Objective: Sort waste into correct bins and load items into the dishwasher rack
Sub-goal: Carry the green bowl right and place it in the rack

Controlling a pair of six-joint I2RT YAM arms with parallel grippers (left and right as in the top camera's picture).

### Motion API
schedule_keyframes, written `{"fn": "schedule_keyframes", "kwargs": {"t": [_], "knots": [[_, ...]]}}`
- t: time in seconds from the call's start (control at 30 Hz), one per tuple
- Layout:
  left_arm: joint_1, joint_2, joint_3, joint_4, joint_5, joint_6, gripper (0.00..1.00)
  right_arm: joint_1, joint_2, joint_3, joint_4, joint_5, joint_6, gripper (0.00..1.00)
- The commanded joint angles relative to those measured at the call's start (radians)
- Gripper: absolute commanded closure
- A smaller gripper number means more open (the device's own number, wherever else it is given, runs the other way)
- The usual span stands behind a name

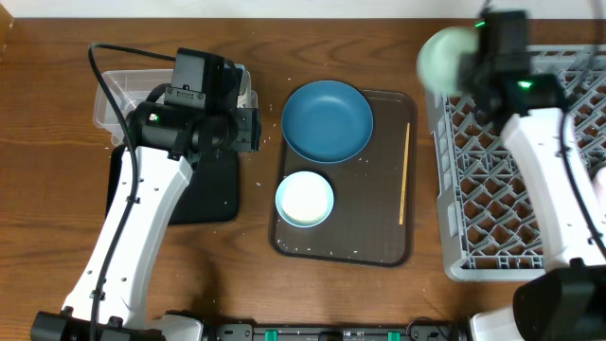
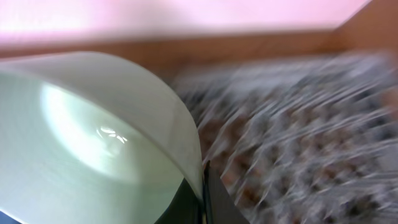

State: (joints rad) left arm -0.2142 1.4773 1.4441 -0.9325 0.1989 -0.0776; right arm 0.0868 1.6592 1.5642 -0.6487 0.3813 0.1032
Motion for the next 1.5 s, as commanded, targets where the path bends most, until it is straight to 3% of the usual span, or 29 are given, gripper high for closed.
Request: {"fn": "schedule_keyframes", "kwargs": {"t": [0.0, 0.2, 0.6, 0.8, 1.13, 1.47], "knots": [[0.000, 0.006, -0.001, -0.003, -0.009, 0.006, 0.41, -0.068, 0.009, 0.010, 0.101, 0.133, -0.096, 0.99], [0.000, 0.006, -0.001, -0.002, -0.009, 0.006, 0.41, -0.190, 0.063, 0.010, 0.327, 0.242, -0.282, 0.99], [0.000, 0.006, -0.001, -0.002, -0.009, 0.006, 0.41, -0.399, 0.306, 0.010, 0.715, 0.842, -0.470, 0.99], [-0.001, 0.006, -0.001, -0.003, -0.009, 0.006, 0.40, -0.451, 0.424, 0.010, 0.885, 0.951, -0.615, 0.99], [-0.001, 0.006, -0.001, -0.002, -0.009, 0.005, 0.41, -0.442, 0.519, 0.009, 0.842, 0.909, -0.578, 0.99], [0.000, 0.006, -0.001, -0.002, -0.009, 0.006, 0.41, -0.401, 0.520, 0.004, 0.454, 0.679, -0.314, 0.99]]}}
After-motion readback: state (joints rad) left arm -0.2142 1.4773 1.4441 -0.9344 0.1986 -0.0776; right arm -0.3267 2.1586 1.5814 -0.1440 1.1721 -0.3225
